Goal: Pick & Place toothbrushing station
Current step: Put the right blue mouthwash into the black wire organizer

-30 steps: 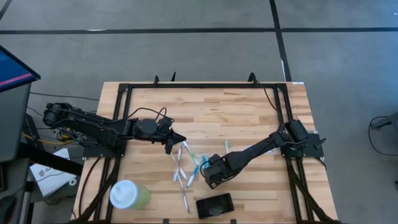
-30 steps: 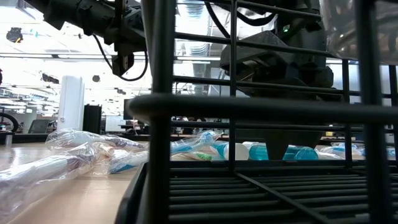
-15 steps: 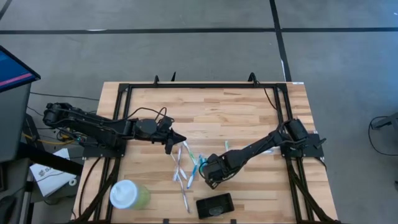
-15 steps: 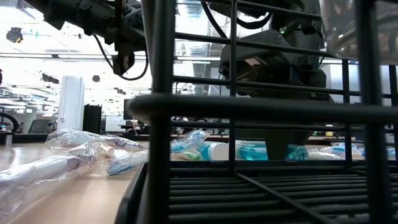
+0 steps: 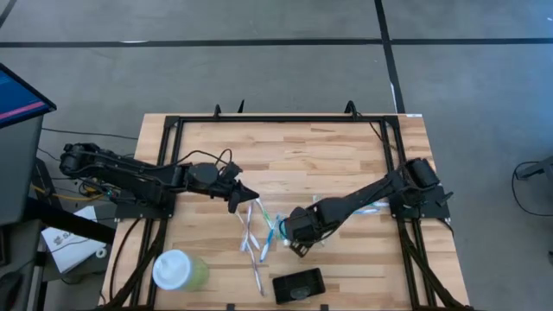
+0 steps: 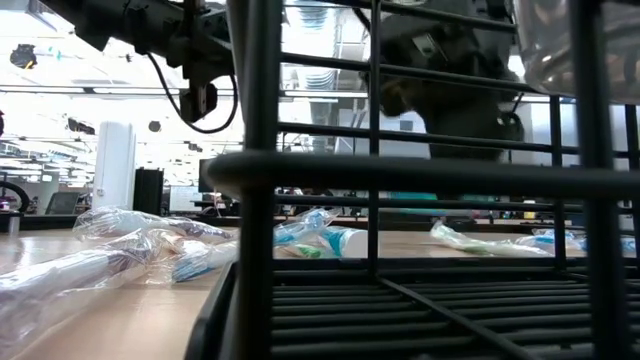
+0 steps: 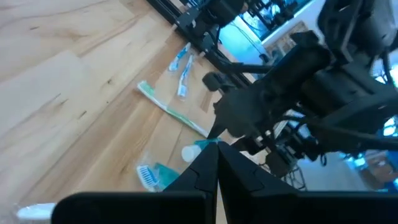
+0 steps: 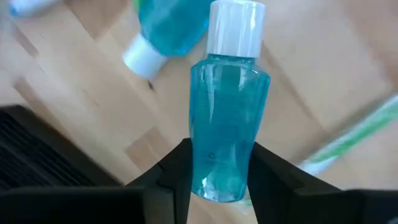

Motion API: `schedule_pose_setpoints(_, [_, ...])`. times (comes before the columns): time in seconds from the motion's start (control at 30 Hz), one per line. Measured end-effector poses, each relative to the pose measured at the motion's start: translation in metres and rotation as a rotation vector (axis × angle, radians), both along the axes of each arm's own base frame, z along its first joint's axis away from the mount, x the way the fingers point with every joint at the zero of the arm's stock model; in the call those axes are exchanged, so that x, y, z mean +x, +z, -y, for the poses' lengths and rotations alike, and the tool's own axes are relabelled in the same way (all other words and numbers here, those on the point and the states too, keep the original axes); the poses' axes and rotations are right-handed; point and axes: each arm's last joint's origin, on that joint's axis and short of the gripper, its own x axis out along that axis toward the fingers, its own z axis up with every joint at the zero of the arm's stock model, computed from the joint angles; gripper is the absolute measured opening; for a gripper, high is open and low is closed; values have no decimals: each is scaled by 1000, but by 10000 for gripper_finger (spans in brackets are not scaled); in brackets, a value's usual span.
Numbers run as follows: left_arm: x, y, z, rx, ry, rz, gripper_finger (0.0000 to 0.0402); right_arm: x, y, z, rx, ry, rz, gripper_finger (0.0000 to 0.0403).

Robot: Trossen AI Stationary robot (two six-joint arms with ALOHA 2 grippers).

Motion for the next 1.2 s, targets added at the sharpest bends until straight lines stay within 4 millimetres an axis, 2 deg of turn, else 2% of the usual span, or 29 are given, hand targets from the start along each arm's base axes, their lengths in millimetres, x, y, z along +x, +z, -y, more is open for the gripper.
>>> schedule_pose_setpoints(0.23, [0, 1, -10, -166, -40, -5, 14, 1, 39, 26, 11, 5, 155, 117])
schedule_pose_setpoints(0.5, [1, 5, -14, -314, -139, 11, 104, -2, 73, 48, 12, -6, 300, 117])
schedule_pose_setpoints(0.67, [2, 9, -18, -399, -121, 41, 157, -1, 81, 54, 14, -5, 364, 117])
schedule_pose_setpoints(0.8, [4, 3, -23, -504, -169, -17, 185, 1, 83, 53, 11, 30, 393, 117])
schedule_pose_setpoints(1.0, [15, -19, -29, -612, -188, -125, 208, 2, 83, 50, 13, 48, 406, 117])
schedule_pose_setpoints(1.2, [36, -30, -29, -683, -268, -42, 219, 2, 84, 50, 14, 49, 409, 117])
